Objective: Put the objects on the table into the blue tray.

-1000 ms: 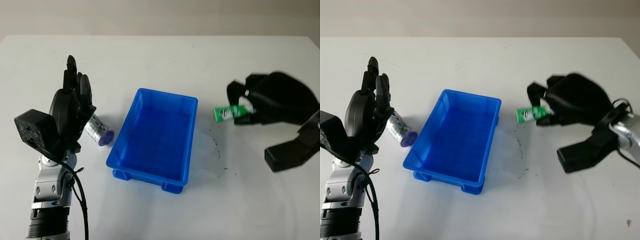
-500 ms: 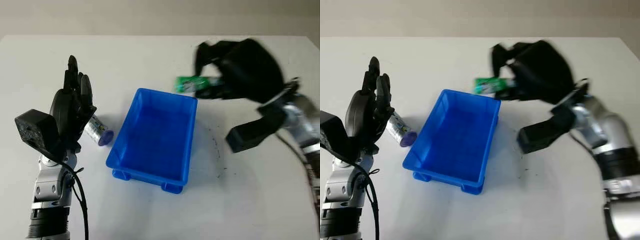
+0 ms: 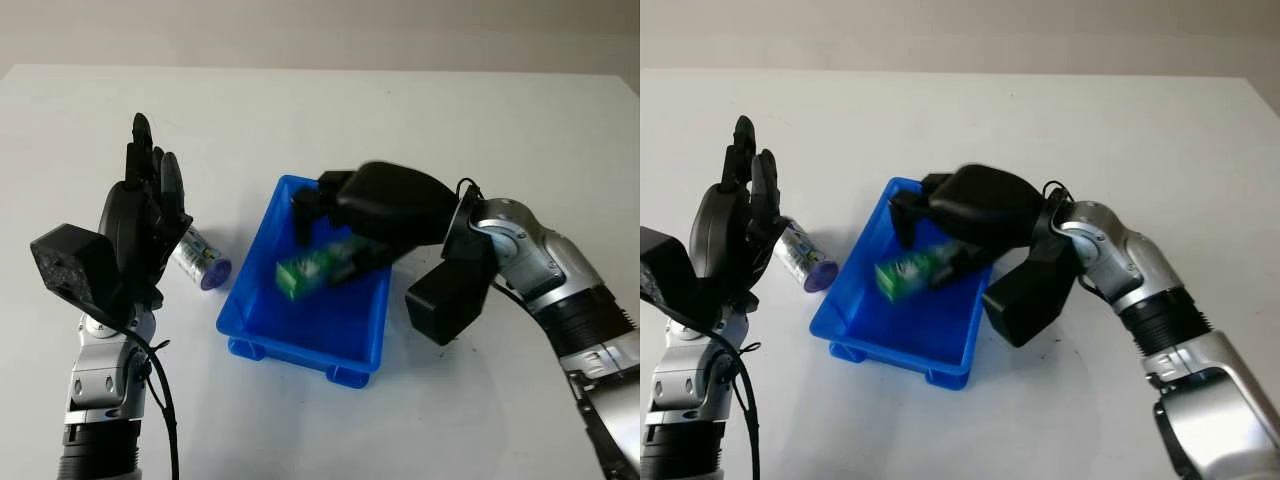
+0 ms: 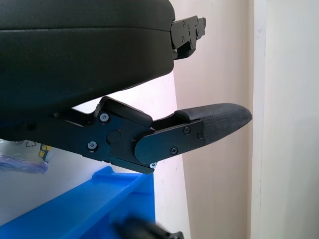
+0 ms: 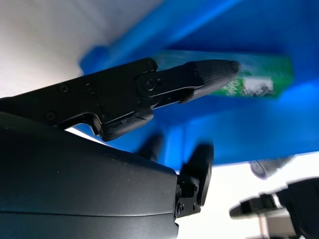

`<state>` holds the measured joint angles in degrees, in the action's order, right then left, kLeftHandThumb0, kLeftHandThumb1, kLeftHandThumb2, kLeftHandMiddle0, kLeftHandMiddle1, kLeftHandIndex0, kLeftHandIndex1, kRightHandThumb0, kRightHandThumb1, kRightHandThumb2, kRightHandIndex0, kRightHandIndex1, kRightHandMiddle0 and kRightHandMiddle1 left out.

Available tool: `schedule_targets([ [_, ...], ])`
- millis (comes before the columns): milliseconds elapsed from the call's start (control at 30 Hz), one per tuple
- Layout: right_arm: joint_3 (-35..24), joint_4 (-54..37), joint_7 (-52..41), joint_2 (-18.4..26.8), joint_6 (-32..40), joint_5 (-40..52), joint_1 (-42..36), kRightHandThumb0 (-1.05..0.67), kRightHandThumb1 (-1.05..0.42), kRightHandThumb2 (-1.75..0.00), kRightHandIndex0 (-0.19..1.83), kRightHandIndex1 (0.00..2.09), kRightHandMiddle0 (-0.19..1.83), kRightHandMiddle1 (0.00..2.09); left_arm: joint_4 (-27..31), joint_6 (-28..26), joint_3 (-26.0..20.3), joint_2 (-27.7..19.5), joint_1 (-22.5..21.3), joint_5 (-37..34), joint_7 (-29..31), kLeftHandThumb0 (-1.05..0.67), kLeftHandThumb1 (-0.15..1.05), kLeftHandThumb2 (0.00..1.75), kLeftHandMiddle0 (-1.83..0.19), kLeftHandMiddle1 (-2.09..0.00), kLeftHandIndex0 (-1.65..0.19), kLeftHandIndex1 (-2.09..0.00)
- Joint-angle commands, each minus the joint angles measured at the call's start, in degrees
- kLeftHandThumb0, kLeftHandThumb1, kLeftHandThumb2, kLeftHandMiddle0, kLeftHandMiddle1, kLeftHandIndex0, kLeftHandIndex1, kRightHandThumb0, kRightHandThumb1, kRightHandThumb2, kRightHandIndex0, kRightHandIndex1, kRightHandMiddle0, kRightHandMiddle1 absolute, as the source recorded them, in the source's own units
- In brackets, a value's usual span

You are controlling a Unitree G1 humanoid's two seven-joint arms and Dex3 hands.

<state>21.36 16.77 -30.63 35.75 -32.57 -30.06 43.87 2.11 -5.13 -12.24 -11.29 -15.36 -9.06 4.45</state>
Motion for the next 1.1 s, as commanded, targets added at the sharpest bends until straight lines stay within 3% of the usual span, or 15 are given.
schedule_targets([
  [0, -1.9, -2.6, -0.5, 1.4, 1.1, 0.5, 0.0, -0.90, -1.05, -0.33, -0.19, 0.02, -0.19, 0.02, 0.1, 0.5, 0.0, -0.2, -0.2, -0.2, 0.3, -0.75, 1.05, 0.68, 0.19, 0.00, 0.19, 0.00],
  [167, -8.7, -4.3, 6.3, 0.6, 3.0, 3.3, -1.7, -0.91, -1.05, -0.55, -0.19, 0.00, -0.19, 0.00, -0.6, 0.6, 0.5, -0.2, -0.8, 0.3, 0.4, -0.76, 1.05, 0.70, 0.19, 0.00, 0.19, 0.00],
  [333, -18.0, 0.0, 13.9, -6.4, 6.7, 17.6, -4.7, -0.90, -1.05, -0.57, -0.19, 0.00, -0.19, 0.00, -1.2, 1.2, 0.6, 0.0, -1.2, 0.6, 0.3, -0.76, 1.05, 0.70, 0.19, 0.00, 0.19, 0.00],
  [400, -21.3, -0.5, 16.6, -8.9, 10.3, 21.8, -7.0, -0.92, -1.05, -0.59, -0.19, 0.00, -0.19, 0.00, -1.2, 1.2, 0.6, 0.0, -1.1, 0.5, 0.3, -0.76, 1.05, 0.71, 0.19, 0.00, 0.19, 0.00],
  [500, -24.7, -3.8, 17.7, -12.0, 18.7, 28.0, -11.5, -0.82, -1.05, -0.63, -0.19, 0.00, -0.19, 0.00, -1.2, 1.2, 0.5, -0.3, -1.0, 0.5, 0.5, -0.76, 1.05, 0.71, 0.19, 0.00, 0.19, 0.00],
  [667, -26.8, -8.4, 18.6, -15.6, 32.9, 33.0, -19.3, -0.73, -1.05, -0.63, -0.19, 0.00, -0.19, 0.00, -1.5, 1.5, 0.0, -0.5, -1.0, 0.0, 0.9, -0.75, 1.05, 0.70, 0.19, 0.00, 0.19, 0.00],
  [867, -25.9, -11.1, 19.1, -18.0, 38.1, 33.1, -24.1, -0.71, -1.05, -0.66, -0.19, 0.00, -0.19, 0.00, -1.9, 0.9, -0.4, -1.1, -1.2, -0.1, 1.4, -0.76, 1.05, 0.69, 0.19, 0.00, 0.19, 0.00],
  [1067, -26.3, -11.5, 19.6, -20.2, 40.7, 34.0, -24.1, -0.72, -1.05, -0.67, -0.19, 0.00, -0.19, 0.00, -1.5, 0.8, -0.7, -2.1, -1.2, 0.0, 1.9, -0.77, 1.05, 0.66, 0.19, 0.00, 0.19, 0.00],
])
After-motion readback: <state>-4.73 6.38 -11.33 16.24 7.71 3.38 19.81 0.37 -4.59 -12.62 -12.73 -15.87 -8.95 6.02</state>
